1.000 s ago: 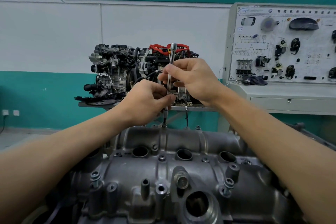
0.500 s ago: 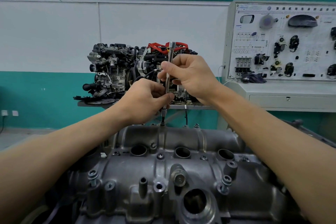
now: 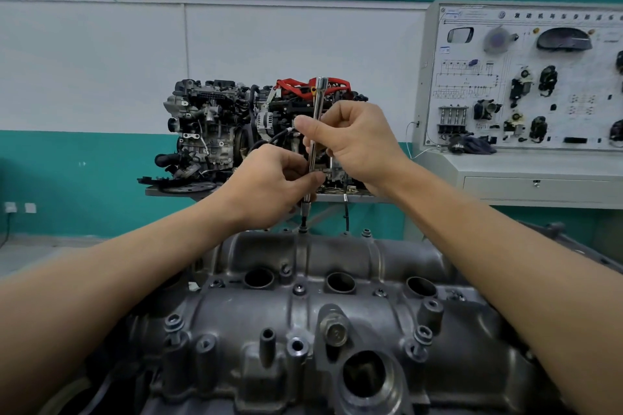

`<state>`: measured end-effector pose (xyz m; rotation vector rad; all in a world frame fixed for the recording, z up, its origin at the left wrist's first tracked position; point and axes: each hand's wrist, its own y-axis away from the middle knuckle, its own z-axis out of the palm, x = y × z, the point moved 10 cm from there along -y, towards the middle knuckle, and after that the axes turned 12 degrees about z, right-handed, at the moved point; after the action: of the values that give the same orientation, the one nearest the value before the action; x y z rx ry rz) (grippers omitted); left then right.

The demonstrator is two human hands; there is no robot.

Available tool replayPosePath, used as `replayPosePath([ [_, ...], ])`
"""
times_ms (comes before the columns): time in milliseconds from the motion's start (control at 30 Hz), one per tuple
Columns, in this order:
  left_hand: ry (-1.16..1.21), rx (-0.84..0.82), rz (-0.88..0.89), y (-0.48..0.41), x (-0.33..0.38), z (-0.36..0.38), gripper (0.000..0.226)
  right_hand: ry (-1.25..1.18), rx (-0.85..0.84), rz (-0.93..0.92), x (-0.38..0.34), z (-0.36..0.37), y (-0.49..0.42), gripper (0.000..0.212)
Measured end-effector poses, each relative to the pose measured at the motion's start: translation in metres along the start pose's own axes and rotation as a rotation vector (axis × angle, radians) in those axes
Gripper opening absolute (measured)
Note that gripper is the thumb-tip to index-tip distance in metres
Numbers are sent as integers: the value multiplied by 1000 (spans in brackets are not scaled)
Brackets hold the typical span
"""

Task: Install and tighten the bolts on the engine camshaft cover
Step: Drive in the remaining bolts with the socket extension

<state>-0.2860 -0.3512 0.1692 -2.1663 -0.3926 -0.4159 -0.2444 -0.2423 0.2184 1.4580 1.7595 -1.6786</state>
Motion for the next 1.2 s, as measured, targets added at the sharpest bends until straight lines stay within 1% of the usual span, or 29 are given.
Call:
replayPosePath([
  [33,6,3,-1,0,0,0,30,-12,-22,32,4,2,-1,28],
  [133,6,10,2,1,1,-1,29,-54,-189,115,11,17,1,24],
  [200,-6,16,1,1,1,-2,28,-69,-226,110,9,19,3,25],
  [267,-14,17,0,1,2,-1,28,-9,-151,56,3,14,3,27],
  [333,-27,13,5,0,2,-1,29,89,-25,6,-3,6,3,32],
  [400,-41,7,16,0,4,-1,30,81,53,12,-1,-1,3,40],
  [467,-39,3,15,1,5,-1,29,27,30,50,4,-1,2,39],
  [567,-29,3,4,1,3,-2,28,-33,-109,98,7,6,0,29],
  [633,-32,13,2,1,4,-3,28,-59,-170,102,7,9,0,25],
  [700,-40,19,4,1,5,-3,28,-14,-154,70,5,8,-1,22],
  [767,-44,9,3,1,5,-2,28,19,-82,30,2,4,-1,19],
  [867,-47,4,-6,1,5,-3,29,1,32,2,1,-8,-2,27],
  [900,-47,4,-8,2,5,-3,29,-11,17,17,2,-7,-3,28],
  [933,-43,4,-7,2,5,-3,29,-23,-37,43,5,-2,-4,27],
  [1000,-36,11,-6,3,6,-4,28,-30,-175,73,8,12,-2,18],
  [1033,-38,16,-8,3,6,-4,28,-24,-212,70,8,16,-1,17],
  [1100,-38,23,-9,2,5,-4,28,17,-196,32,7,17,-1,22],
  [1200,-23,24,-13,1,5,-3,28,64,-100,-40,1,12,-2,25],
])
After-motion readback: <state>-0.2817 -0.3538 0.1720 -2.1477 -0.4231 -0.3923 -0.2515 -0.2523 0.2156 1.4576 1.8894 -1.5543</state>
